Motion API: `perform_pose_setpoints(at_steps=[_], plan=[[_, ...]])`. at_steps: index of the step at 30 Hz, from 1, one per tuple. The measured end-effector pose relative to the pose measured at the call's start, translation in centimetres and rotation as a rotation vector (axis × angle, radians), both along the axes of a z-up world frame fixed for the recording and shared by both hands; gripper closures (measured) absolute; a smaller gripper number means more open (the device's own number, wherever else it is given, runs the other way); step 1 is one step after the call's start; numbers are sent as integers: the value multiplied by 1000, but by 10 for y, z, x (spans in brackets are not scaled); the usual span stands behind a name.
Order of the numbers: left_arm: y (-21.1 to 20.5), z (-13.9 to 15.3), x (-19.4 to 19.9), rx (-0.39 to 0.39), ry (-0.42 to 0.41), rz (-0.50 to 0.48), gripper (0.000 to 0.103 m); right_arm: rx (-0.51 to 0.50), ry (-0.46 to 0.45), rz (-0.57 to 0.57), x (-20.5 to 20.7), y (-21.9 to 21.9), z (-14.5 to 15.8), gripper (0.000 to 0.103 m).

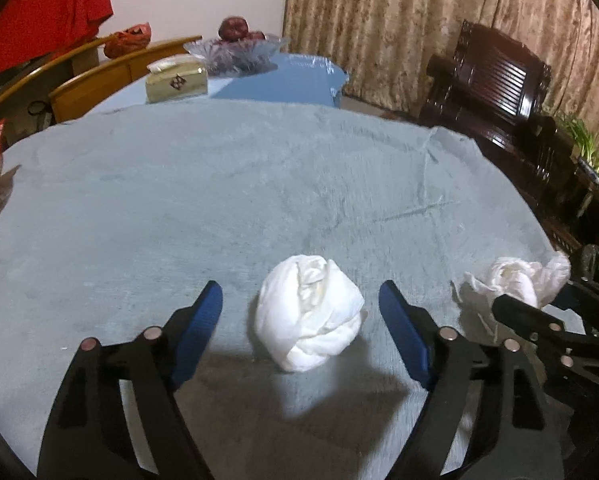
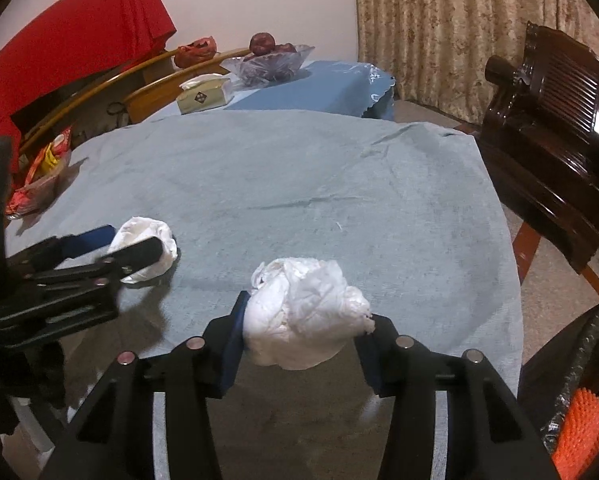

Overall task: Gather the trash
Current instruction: 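Grasp the other white tissue with the left tool while the right tool holds its tissue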

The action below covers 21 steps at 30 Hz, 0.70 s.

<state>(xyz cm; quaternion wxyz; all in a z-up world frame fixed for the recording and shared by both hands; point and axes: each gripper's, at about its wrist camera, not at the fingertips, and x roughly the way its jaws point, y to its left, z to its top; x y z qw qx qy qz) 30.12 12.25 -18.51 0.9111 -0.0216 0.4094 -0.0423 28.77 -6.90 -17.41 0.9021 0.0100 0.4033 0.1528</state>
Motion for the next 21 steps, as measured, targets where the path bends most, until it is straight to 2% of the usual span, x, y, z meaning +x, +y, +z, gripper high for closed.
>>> perform_pose_setpoints(at_steps=[2, 5, 10, 21], plan=[[-1, -6, 3, -15, 31, -4, 51, 1, -1, 1, 0, -1, 1, 54], [0, -8, -1, -39, 38, 2, 60, 7, -4, 1, -1, -2, 2, 54], [1, 10, -16, -48, 1, 4, 62, 18, -24, 5, -8, -3, 11, 54], [-14, 73, -65, -17, -100, 11, 62, 56, -87, 4, -43, -13, 51, 54]])
